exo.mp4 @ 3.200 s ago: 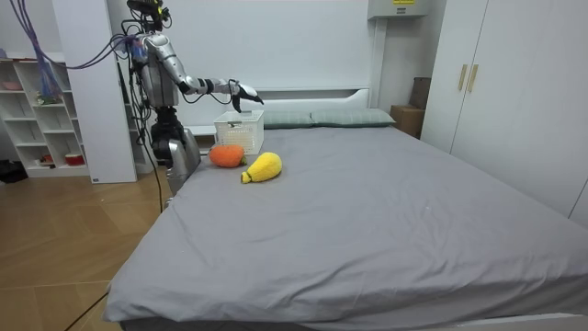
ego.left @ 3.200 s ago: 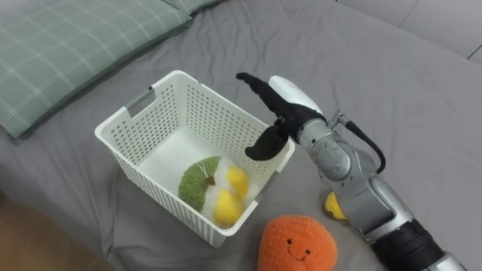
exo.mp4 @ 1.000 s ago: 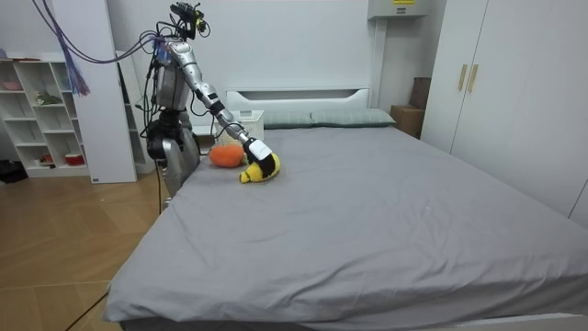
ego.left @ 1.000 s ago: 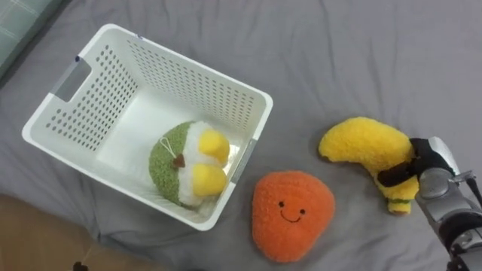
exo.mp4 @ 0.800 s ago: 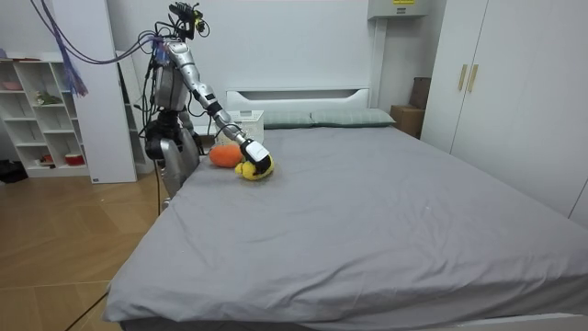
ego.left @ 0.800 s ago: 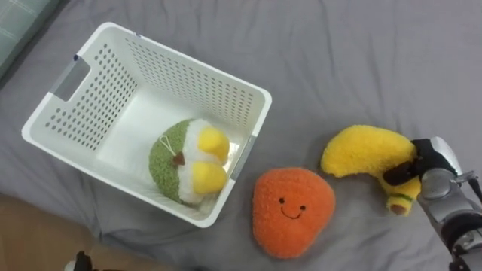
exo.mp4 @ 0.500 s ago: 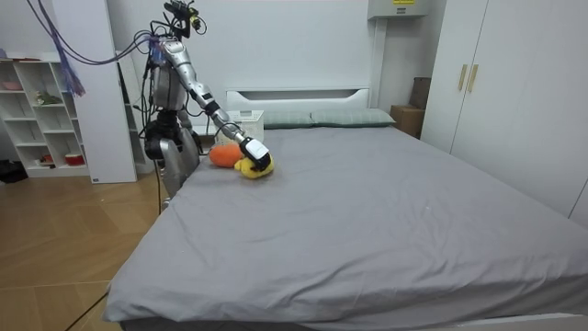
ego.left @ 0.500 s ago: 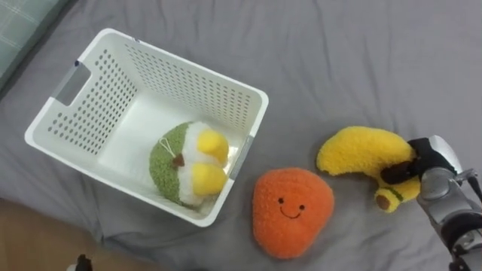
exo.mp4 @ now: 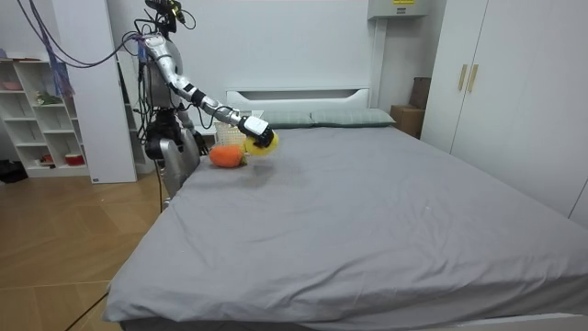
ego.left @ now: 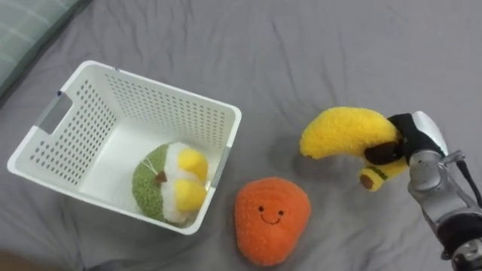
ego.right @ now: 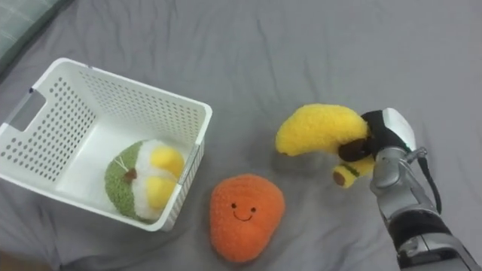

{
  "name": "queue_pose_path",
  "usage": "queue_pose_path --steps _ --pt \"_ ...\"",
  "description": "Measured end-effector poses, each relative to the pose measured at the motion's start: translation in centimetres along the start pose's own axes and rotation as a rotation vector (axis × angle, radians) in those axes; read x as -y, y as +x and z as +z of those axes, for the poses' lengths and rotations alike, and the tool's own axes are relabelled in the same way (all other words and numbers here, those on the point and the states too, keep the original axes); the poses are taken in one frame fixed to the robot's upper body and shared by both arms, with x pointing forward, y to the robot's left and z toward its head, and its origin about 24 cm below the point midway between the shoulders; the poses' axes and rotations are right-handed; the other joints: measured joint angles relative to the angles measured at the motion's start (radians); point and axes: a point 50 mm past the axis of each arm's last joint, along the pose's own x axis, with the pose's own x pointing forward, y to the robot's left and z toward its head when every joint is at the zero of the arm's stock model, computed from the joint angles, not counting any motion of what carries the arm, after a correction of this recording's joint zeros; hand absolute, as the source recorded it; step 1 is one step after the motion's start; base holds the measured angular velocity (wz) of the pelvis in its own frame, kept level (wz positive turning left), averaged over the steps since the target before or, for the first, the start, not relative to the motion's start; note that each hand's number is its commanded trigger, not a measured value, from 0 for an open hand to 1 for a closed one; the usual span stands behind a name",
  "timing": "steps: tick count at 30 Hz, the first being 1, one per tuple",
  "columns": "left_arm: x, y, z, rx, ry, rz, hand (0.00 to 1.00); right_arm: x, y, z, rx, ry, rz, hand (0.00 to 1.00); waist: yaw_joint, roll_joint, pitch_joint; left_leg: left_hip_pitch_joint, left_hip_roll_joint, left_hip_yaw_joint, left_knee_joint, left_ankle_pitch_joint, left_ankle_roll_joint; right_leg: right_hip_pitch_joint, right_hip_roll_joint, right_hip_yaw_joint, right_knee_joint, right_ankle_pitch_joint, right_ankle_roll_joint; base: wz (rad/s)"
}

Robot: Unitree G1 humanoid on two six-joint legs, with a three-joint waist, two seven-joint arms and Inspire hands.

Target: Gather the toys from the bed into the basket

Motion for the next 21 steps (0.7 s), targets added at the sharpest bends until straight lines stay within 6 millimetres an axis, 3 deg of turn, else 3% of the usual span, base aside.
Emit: queue_pose_path --steps 3,7,12,17,21 --pt "-0.1 -0.1 -0.3 0.0 -0.002 0.007 0.0 0.3 -0.4 1.4 0.074 0.023 -0.021 1.0 -0.017 -0.001 -0.0084 0.036 0.001 0.007 -0.013 0.0 0.0 0.027 0.0 0.002 0.001 -0.001 0.001 -0.07" --pt "-0.1 -0.3 -1.3 -0.027 -0.013 0.01 0.0 1.1 -1.3 4.6 0.233 0.056 -0.037 1.0 -0.043 0.0 -0.0081 0.097 0.0 0.012 -0.031 0.0 0.0 0.081 0.002 0.01 -0.004 -0.004 0.006 -0.04" --pt "-0.3 -0.5 -2.3 -0.057 -0.045 0.02 0.0 2.7 -2.2 6.6 0.339 0.092 -0.06 1.0 -0.046 0.002 -0.0063 0.137 -0.001 0.014 -0.04 -0.001 0.001 0.123 0.005 0.012 -0.017 -0.005 0.007 0.01" --pt "-0.1 -0.6 -2.1 -0.054 -0.076 0.02 0.0 3.8 -2.4 7.1 0.365 0.093 -0.097 1.0 -0.043 0.01 -0.0054 0.142 -0.002 0.015 -0.038 -0.001 0.001 0.129 0.005 0.011 -0.016 -0.005 0.008 0.0" --pt "0.1 -0.7 -2.5 -0.073 -0.077 0.014 0.0 3.8 -2.3 6.9 0.344 0.072 -0.094 1.0 -0.038 0.02 -0.0093 0.145 -0.002 0.016 -0.038 -0.001 0.001 0.13 0.005 0.012 -0.015 -0.005 0.008 0.0"
